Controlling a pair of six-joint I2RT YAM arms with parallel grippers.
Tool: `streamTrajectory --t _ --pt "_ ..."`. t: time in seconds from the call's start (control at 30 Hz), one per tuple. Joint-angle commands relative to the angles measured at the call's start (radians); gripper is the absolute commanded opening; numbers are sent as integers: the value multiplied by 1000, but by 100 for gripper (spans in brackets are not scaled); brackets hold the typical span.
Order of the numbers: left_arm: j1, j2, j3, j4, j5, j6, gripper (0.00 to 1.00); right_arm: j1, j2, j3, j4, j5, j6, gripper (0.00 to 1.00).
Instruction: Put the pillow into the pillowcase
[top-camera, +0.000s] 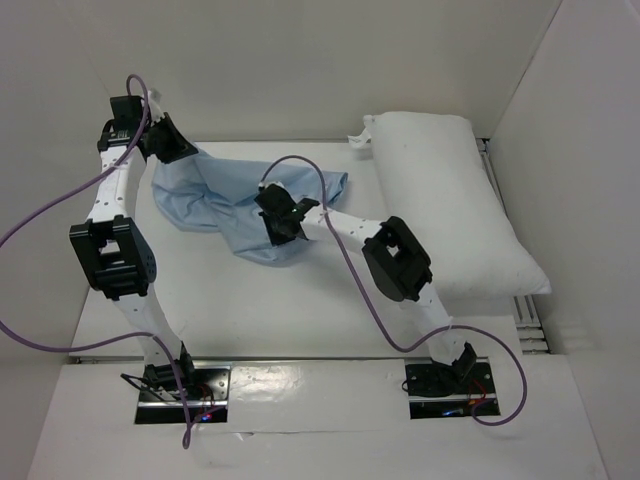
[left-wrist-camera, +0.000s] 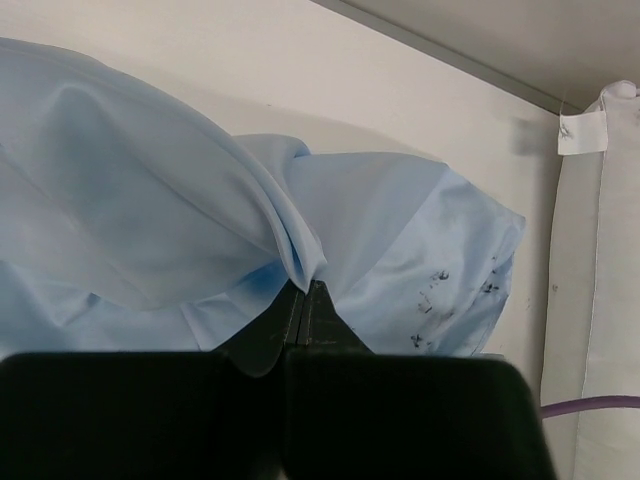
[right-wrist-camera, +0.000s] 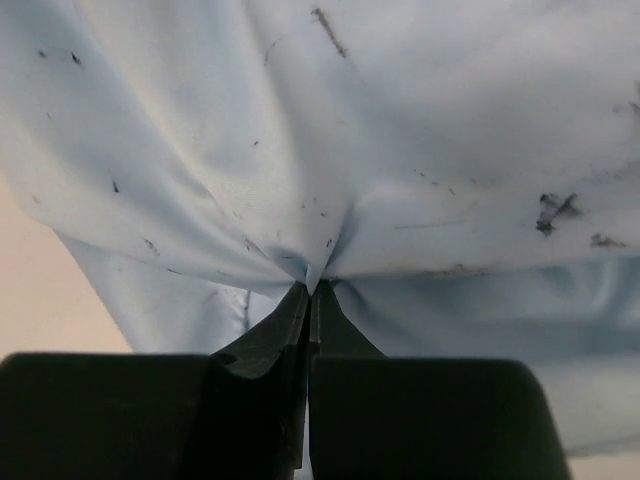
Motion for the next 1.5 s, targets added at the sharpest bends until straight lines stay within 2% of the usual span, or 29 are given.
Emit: streamTrajectory --t 0.0,0.13,0.2,0.33,0.47,0.57,0.6,0.63,0.67,0.7,0.73,0.77,0.8,0.83,0.87,0.93,1.0,1.07,1.13,1.17,1.2,1.3,1.4,1.43,1.47 --pt "0 -32 18 12 -2 13 0 -29 -158 89 36 115 18 0" --pt "0 53 137 23 67 -31 0 -84 -213 245 -17 176 -32 0" --pt "0 97 254 23 99 -51 0 -110 -262 326 -18 187 -48 0" --pt "9 162 429 12 194 -109 0 -158 -409 305 36 149 -103 0" --pt "58 125 426 99 246 -160 0 -170 -593 126 81 39 -180 0" --pt "101 38 299 154 214 -160 0 -144 -736 -107 103 -93 -247 0" --pt "111 13 209 154 194 -150 0 -127 -771 -179 114 -109 -258 0" --pt "124 -34 164 167 150 -149 0 -91 -838 -339 155 -149 -258 0" --pt "124 -59 121 167 130 -127 0 -74 -866 -420 175 -170 -258 0" --pt "134 -83 25 167 108 -117 0 -30 -885 -548 189 -210 -243 0" --pt "134 -134 -25 167 64 -117 5 -6 -885 -598 189 -224 -229 1" --pt "134 -158 -71 167 48 -105 16 26 -885 -641 199 -224 -186 7" --pt "134 -181 -156 167 48 -94 50 57 -870 -678 199 -224 -165 25" --pt "134 -198 -190 167 48 -94 65 121 -833 -733 199 -224 -146 40" --pt "134 -227 -236 167 76 -82 76 150 -813 -747 174 -212 -113 67" --pt "134 -251 -261 156 126 -68 80 202 -781 -747 103 -116 -86 71" --pt "109 -286 -261 116 114 -19 81 193 -781 -747 65 -42 -62 76" --pt "48 -323 -280 47 9 34 81 142 -843 -747 53 10 -51 76" --pt "-34 -399 -338 32 -103 62 81 85 -897 -738 53 -2 -42 76" --pt "-65 -427 -364 32 -207 82 79 30 -911 -738 53 -2 -2 76" --pt "-137 -473 -419 32 -235 93 75 2 -934 -729 44 -2 10 75" --pt "-263 -498 -490 32 -271 102 66 -86 -966 -729 44 8 82 75" --pt "-446 -473 -571 32 -280 91 66 -165 -986 -719 32 17 122 78" --pt "-492 -459 -591 32 -289 79 69 -182 -986 -704 19 27 132 81" --pt "-579 -446 -625 32 -312 61 69 -201 -986 -683 4 37 132 81"
